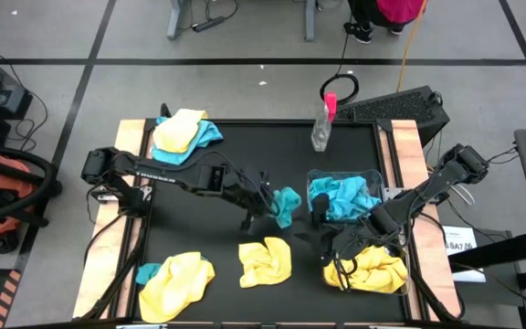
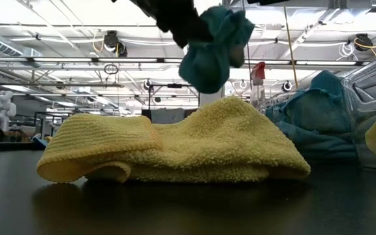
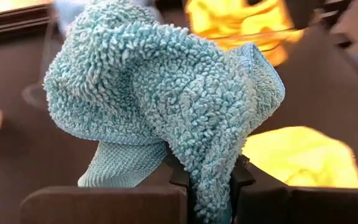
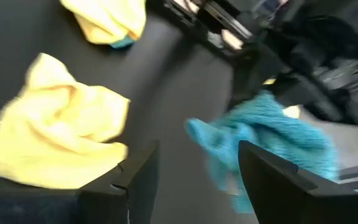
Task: Sort microfiber towel by color & place in baskets
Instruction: Put the blue towel into the top transparent bin
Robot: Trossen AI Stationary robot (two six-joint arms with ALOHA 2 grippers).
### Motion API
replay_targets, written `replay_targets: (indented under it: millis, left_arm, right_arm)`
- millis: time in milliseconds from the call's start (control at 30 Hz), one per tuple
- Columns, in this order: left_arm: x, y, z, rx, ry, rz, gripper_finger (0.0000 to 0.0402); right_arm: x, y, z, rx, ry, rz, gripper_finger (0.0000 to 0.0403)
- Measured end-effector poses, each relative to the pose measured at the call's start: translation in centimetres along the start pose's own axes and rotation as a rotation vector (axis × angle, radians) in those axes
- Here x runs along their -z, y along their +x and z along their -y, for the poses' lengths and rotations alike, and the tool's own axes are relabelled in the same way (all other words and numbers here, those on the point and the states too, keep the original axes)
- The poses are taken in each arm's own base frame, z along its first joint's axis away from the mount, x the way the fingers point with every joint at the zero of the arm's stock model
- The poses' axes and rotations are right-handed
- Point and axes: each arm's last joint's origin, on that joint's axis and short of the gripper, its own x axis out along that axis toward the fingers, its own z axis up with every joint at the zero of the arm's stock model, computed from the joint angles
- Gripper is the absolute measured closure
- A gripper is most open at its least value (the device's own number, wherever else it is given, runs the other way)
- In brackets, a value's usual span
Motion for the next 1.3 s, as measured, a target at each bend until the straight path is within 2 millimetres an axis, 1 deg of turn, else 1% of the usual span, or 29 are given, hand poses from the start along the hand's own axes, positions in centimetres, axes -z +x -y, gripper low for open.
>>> replay_targets:
  millis: [133, 300, 367, 467, 567, 667, 800, 933, 1033, 1100, 1200, 1300]
  left_arm:
    - [-0.8, -0.2, 0.1, 0.062, -0.017, 0.054, 0.0371]
    - [-1.2, -0.3, 0.2, 0.123, -0.01, 0.102, 0.0371]
    - [-1.2, -0.3, 0.3, 0.126, -0.009, 0.105, 0.0371]
    - [-1.3, -0.3, 0.3, 0.162, -0.025, 0.113, 0.0371]
    - [-1.5, -0.3, 0.4, 0.183, -0.026, 0.133, 0.0371]
    - [-1.6, -0.3, 0.6, 0.221, -0.02, 0.145, 0.0371]
    - [-1.5, -0.3, 0.8, 0.231, -0.02, 0.141, 0.0371]
    - [-1.7, -0.4, 0.7, 0.232, -0.017, 0.153, 0.0371]
    - [-1.7, -0.5, 0.8, 0.238, -0.016, 0.158, 0.0368]
    - [-1.8, -0.5, 0.9, 0.229, -0.028, 0.16, 0.0348]
    - [-1.9, -0.5, 0.9, 0.2, -0.055, 0.165, 0.0296]
    - [-2.0, -0.5, 0.8, 0.19, -0.054, 0.176, 0.0233]
  right_arm:
    - [-0.3, 0.1, 0.1, 0.078, -0.105, 0.003, 0.0195]
    - [-1.0, 0.5, 0.1, 0.124, -0.198, 0.043, 0.0195]
    - [-1.1, 0.7, 0.0, 0.165, -0.251, 0.039, 0.0195]
    - [-1.4, 1.2, -0.2, 0.182, -0.331, 0.045, 0.0195]
    - [-1.1, 2.2, -0.6, 0.186, -0.407, 0.013, 0.0195]
    - [-0.7, 3.3, -0.7, 0.191, -0.432, -0.022, 0.0195]
    - [-0.7, 4.2, -0.8, 0.231, -0.439, -0.034, 0.0195]
    - [-1.0, 4.2, -0.6, 0.281, -0.448, -0.03, 0.0198]
    - [-1.2, 4.2, -0.5, 0.292, -0.454, -0.013, 0.0223]
    - [-1.2, 4.2, -0.5, 0.296, -0.457, -0.014, 0.0254]
    - [-1.2, 4.1, -0.5, 0.306, -0.452, -0.02, 0.0317]
    - [-1.3, 4.1, -0.5, 0.309, -0.448, -0.014, 0.0379]
